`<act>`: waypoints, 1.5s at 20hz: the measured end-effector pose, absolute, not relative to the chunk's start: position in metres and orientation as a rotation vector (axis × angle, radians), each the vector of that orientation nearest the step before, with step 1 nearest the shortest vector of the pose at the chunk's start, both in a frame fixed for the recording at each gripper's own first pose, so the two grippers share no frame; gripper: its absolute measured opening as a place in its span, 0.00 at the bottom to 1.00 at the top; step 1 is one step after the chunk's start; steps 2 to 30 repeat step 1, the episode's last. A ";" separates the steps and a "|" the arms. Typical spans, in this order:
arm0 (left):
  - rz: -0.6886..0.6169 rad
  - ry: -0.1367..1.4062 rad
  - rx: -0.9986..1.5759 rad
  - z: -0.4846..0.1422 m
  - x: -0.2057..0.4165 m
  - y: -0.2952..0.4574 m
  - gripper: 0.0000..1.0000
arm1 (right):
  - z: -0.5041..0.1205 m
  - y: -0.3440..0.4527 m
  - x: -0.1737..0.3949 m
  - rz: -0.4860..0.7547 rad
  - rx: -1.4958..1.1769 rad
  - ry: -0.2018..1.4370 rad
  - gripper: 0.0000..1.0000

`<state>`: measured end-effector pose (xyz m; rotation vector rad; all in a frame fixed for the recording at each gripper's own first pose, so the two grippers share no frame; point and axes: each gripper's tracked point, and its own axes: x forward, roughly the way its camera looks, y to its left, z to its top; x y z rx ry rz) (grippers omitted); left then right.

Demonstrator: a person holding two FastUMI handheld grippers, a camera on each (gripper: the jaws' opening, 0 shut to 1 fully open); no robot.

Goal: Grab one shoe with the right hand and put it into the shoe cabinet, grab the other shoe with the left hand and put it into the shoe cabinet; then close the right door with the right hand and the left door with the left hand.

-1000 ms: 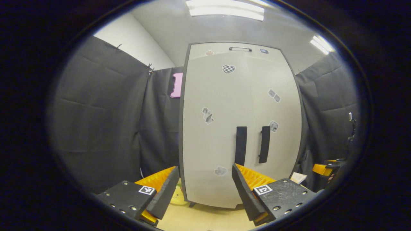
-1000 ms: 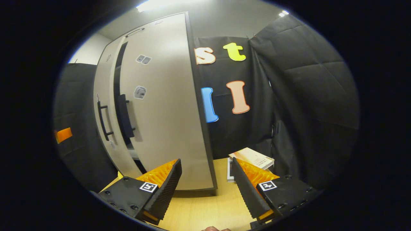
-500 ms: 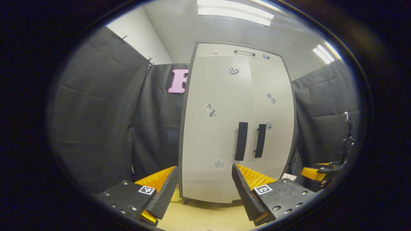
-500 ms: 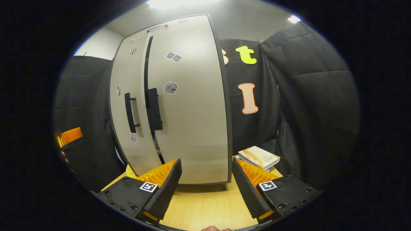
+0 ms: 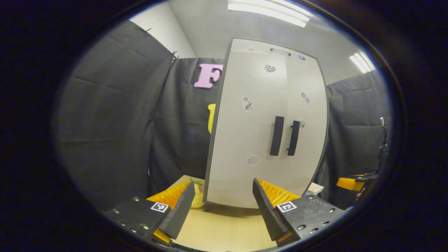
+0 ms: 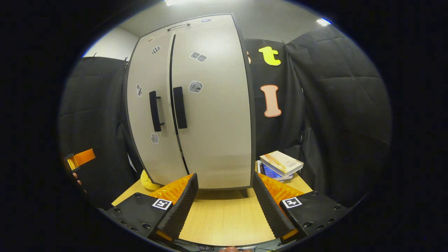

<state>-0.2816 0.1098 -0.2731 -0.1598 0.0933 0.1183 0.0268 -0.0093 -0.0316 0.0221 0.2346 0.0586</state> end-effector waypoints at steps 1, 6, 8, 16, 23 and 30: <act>0.115 0.102 -0.149 -0.280 -0.285 0.109 0.95 | -0.035 -0.010 0.024 0.053 0.023 0.240 0.92; 0.115 0.102 -0.149 -0.280 -0.285 0.109 0.95 | -0.035 -0.010 0.024 0.053 0.023 0.240 0.92; 0.115 0.102 -0.149 -0.280 -0.285 0.109 0.95 | -0.035 -0.010 0.024 0.053 0.023 0.240 0.92; 0.115 0.102 -0.149 -0.280 -0.285 0.109 0.95 | -0.035 -0.010 0.024 0.053 0.023 0.240 0.92; 0.115 0.102 -0.149 -0.280 -0.285 0.109 0.95 | -0.035 -0.010 0.024 0.053 0.023 0.240 0.92; 0.115 0.102 -0.149 -0.280 -0.285 0.109 0.95 | -0.035 -0.010 0.024 0.053 0.023 0.240 0.92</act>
